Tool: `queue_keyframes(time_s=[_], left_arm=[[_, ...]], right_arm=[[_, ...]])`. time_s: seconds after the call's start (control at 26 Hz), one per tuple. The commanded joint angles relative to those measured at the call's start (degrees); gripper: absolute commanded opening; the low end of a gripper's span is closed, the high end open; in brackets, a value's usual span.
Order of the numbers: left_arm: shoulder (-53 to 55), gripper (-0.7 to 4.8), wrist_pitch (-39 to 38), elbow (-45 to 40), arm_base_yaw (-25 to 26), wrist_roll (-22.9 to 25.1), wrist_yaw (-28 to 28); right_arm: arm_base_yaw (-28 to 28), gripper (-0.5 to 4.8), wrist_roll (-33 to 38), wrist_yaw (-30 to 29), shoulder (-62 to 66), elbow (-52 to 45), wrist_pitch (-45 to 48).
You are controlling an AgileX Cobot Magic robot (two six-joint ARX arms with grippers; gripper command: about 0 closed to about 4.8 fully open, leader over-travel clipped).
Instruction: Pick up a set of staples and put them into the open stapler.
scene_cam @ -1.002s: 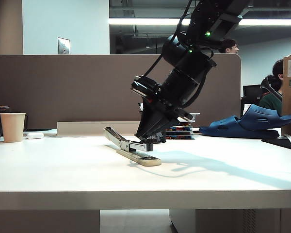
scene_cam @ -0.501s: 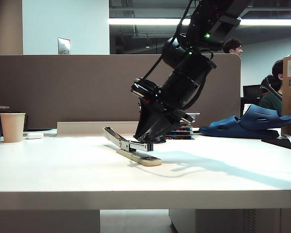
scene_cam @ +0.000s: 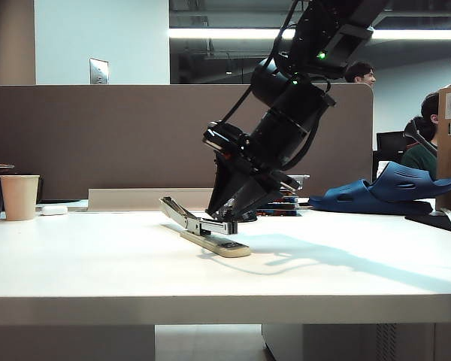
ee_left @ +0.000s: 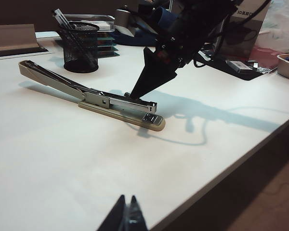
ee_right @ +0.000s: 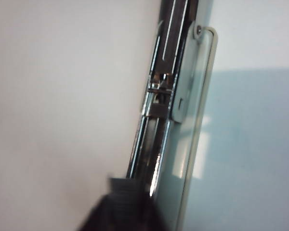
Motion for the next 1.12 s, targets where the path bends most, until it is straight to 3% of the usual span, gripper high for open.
queue_keyframes(time_s=[0.04,0.19,0.35,0.39,0.5,0.66,0.73,0.77,0.89,1.04,1.12], left_arm=[[0.00,-0.06,0.26,0.11,0.09,-0.04,0.15],[0.00,-0.06,0.26,0.11,0.09,-0.07,0.17],[0.00,-0.06,0.28,0.11,0.09,-0.07,0.17],[0.00,-0.06,0.26,0.11,0.09,-0.04,0.15],[0.00,-0.06,0.28,0.11,0.09,-0.07,0.17],[0.00,-0.06,0.28,0.11,0.09,-0.07,0.20],[0.00,-0.06,0.28,0.11,0.09,-0.04,0.17],[0.00,-0.06,0.28,0.11,0.09,-0.07,0.17],[0.00,-0.06,0.26,0.11,0.09,-0.04,0.17],[0.00,-0.06,0.28,0.11,0.09,-0.04,0.20],[0.00,-0.06,0.26,0.11,0.09,-0.04,0.15]], right_arm=[[0.15,-0.04,-0.15,-0.13,-0.22,0.17,0.15],[0.15,-0.04,-0.15,-0.17,-0.22,0.22,0.15],[0.15,0.48,-0.15,-0.15,-0.24,0.22,0.11],[0.15,0.04,-0.15,-0.11,-0.24,0.24,0.13],[0.15,-0.08,-0.15,-0.13,-0.31,0.24,0.15],[0.11,0.59,-0.15,-0.09,-0.55,0.26,0.15],[0.11,0.38,-0.15,-0.09,-0.68,0.28,0.17],[0.11,-0.06,-0.20,0.04,-0.68,0.35,0.11],[0.15,-0.05,-0.24,2.23,-0.83,0.98,-0.22],[0.11,0.51,-0.24,2.71,-1.27,0.98,-0.26],[0.07,0.49,-0.24,2.64,-1.27,0.98,-0.42]])
